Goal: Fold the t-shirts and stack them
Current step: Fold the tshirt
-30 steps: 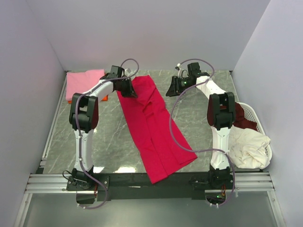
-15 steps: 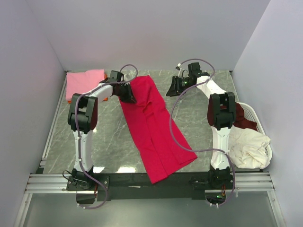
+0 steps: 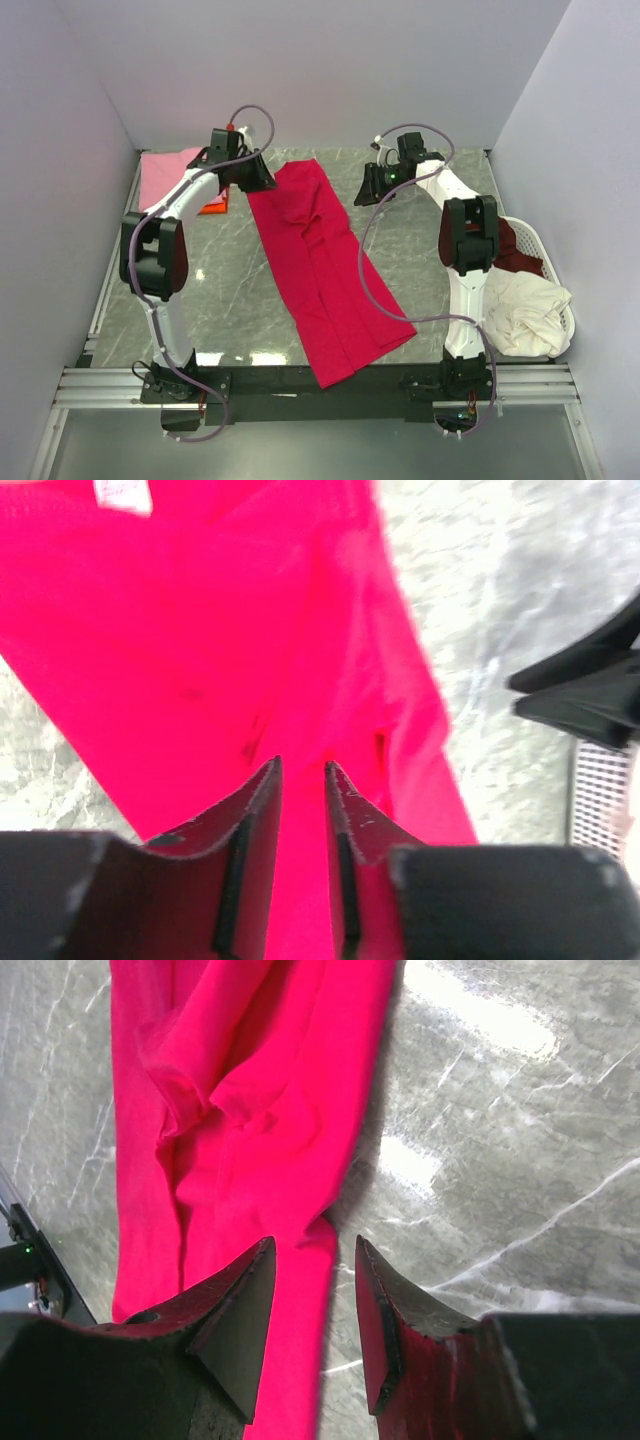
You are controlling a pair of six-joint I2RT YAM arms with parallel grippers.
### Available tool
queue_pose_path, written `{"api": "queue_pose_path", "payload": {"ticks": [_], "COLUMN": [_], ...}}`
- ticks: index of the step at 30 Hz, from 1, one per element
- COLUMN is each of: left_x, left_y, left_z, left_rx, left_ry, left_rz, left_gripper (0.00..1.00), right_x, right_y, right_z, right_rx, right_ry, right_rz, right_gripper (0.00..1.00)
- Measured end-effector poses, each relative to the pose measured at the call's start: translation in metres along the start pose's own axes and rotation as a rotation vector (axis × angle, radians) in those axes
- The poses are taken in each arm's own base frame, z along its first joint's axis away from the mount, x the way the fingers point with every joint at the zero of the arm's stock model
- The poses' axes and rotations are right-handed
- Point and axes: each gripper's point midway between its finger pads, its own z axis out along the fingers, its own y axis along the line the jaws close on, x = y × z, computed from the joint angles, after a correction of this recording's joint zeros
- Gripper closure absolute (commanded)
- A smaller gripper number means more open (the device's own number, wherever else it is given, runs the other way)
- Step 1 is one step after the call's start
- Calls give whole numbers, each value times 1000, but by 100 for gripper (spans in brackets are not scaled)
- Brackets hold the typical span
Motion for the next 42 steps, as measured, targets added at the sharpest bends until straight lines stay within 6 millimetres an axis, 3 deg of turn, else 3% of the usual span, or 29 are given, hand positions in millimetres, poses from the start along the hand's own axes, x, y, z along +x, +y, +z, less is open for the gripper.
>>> {"api": "queue_pose_path", "payload": {"ticks": [4, 10, 17, 21, 33, 36, 42], "left_x": [-8, 28, 51, 59, 72, 72, 73], "left_y": [-11, -1, 16, 25, 32, 31, 30], "left_z": [-6, 12, 34, 44, 56, 58, 63], "left_rx": [49, 37, 4, -11, -13, -5, 9], "left_ry": [-26, 69, 133, 159, 199, 201, 211], "left_rz": [-5, -50, -82, -94, -131, -135, -160], "left_gripper": [66, 59, 58, 57, 61, 68, 94], "right_x": [-2, 8, 35, 31, 21, 24, 30], "right_y": [5, 30, 96, 127, 105, 103, 96], "right_z": [-6, -3, 41, 50, 39, 40, 39], "right_rx": [-6, -44, -66, -95, -51, -50, -49], "right_ry": [-4, 45, 160, 154, 132, 138, 151], "right_rz": [-23, -141, -325, -391, -360, -354, -331], "right_gripper": [55, 55, 55, 55, 55, 55, 55]}}
